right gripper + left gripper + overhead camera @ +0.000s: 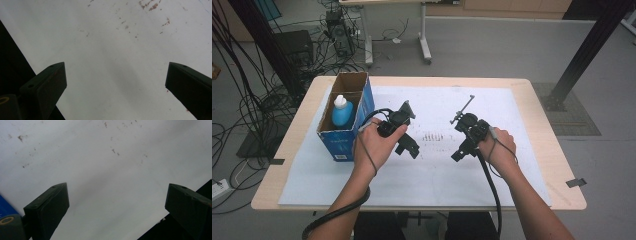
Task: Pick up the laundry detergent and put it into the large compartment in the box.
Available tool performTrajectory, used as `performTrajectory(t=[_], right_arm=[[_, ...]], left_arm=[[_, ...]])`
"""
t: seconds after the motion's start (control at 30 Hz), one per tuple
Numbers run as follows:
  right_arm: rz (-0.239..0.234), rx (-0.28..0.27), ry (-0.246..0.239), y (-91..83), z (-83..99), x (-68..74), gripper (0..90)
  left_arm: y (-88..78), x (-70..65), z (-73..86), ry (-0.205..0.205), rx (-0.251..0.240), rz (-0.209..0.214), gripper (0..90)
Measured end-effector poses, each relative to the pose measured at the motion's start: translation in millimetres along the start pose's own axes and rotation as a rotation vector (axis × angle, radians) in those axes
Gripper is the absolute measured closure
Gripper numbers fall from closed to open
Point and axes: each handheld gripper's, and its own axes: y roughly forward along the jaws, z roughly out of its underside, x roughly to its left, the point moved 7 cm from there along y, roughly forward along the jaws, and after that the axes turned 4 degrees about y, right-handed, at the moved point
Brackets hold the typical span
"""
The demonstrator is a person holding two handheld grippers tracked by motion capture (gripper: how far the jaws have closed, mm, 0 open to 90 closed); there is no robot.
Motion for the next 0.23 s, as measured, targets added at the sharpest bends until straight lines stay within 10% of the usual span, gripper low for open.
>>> performTrajectory(t=[0.23], right_arm=[[0.002, -0.003, 0.002, -0.7, 1.8, 0.0, 3.3]], left_arm=[[3.4, -1.2, 1.1, -0.003, 0.004, 0.008, 5.7]])
